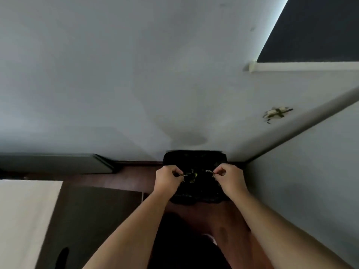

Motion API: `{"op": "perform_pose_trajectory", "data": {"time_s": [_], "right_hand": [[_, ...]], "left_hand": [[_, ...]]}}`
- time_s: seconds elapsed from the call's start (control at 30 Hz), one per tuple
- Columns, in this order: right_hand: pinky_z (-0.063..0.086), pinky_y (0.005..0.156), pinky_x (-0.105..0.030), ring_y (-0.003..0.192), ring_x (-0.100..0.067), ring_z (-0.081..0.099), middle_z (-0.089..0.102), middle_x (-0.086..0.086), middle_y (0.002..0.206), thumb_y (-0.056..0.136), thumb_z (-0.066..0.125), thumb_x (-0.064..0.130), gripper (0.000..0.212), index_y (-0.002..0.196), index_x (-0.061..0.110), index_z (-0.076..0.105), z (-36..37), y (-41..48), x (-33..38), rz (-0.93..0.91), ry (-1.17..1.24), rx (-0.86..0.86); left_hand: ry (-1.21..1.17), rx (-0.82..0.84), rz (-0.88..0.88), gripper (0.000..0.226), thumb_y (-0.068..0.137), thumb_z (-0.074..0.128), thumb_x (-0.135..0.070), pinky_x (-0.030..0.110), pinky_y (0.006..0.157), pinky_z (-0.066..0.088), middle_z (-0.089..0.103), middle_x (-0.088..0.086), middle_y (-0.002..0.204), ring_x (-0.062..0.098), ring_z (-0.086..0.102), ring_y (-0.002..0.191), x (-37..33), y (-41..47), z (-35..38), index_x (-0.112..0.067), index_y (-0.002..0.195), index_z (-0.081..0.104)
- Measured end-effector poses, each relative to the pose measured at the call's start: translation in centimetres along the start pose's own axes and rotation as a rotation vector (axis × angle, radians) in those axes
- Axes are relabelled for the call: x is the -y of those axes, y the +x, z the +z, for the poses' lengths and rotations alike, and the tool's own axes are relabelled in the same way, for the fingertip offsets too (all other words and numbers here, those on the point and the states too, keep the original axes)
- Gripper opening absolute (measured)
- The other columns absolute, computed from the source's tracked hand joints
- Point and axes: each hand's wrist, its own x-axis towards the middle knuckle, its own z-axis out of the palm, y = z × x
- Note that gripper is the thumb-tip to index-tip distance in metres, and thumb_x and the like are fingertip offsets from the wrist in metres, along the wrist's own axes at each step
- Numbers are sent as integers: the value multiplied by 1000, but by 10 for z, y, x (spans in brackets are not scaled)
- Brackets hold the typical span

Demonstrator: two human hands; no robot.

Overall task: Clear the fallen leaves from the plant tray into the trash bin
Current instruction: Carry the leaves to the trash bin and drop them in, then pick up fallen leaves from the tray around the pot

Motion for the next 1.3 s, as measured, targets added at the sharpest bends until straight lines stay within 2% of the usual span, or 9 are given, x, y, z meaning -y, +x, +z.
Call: {"op": "perform_pose_trajectory", "data": {"time_s": [0.1,0.17,0.3,0.47,0.6,0.87,1.03,1.2,1.3], "right_hand": [[48,80,-25,104,-26,62,63,-10,121,83,67,9,52,131,21,52,3,16,-8,78,-60,136],[50,81,-30,99,-27,63,62,-14,123,85,63,10,62,140,27,39,-1,17,-11,140,-96,128],[54,80,-34,90,-27,64,65,-13,115,84,60,8,47,129,22,54,-15,1,0,87,-140,164],[53,82,-34,94,-26,66,66,-3,106,86,60,12,26,111,19,64,-36,-17,43,-45,-191,190],[46,88,-26,103,-23,64,70,-5,107,83,61,10,18,99,14,69,-43,-36,108,-237,-175,187],[45,75,-23,78,-18,61,74,-4,91,82,60,13,18,74,29,64,44,-177,267,-795,-299,426],[47,68,-25,76,-19,63,70,-1,83,85,61,16,12,87,23,71,120,-301,304,-1103,-464,589],[44,51,-23,69,-20,62,66,2,76,84,59,11,18,77,26,67,196,-422,305,-1296,-527,746],[53,65,-28,71,-21,62,63,7,66,79,61,9,28,64,32,64,243,-487,292,-1388,-570,792]], "left_hand": [[48,208,-22,48,87,68,-25,25,99,45,58,4,134,20,55,124,2,24,8,-20,132,54],[125,289,-27,58,90,63,-30,29,102,43,47,5,145,23,49,131,0,28,8,-25,142,40],[196,259,-10,54,91,60,-29,29,92,49,49,8,141,23,60,114,-8,14,-13,-22,140,41],[287,154,29,42,89,62,-27,28,97,44,60,9,131,25,57,118,-21,-20,-60,-14,128,54],[234,-19,48,35,88,59,-21,28,97,44,62,7,127,25,58,117,-32,-73,-116,-15,122,58],[54,-550,-172,26,89,56,-22,31,93,48,65,6,117,25,60,110,67,-254,-231,-15,114,63],[-79,-768,-403,24,88,56,-29,32,91,53,70,2,112,21,65,104,162,-385,-246,-21,109,65],[-236,-915,-627,20,84,56,-24,33,89,54,72,1,105,22,66,99,255,-513,-223,-20,100,67],[-294,-977,-739,17,84,55,-21,30,85,51,71,4,103,25,64,98,309,-577,-204,-17,95,68]]}}
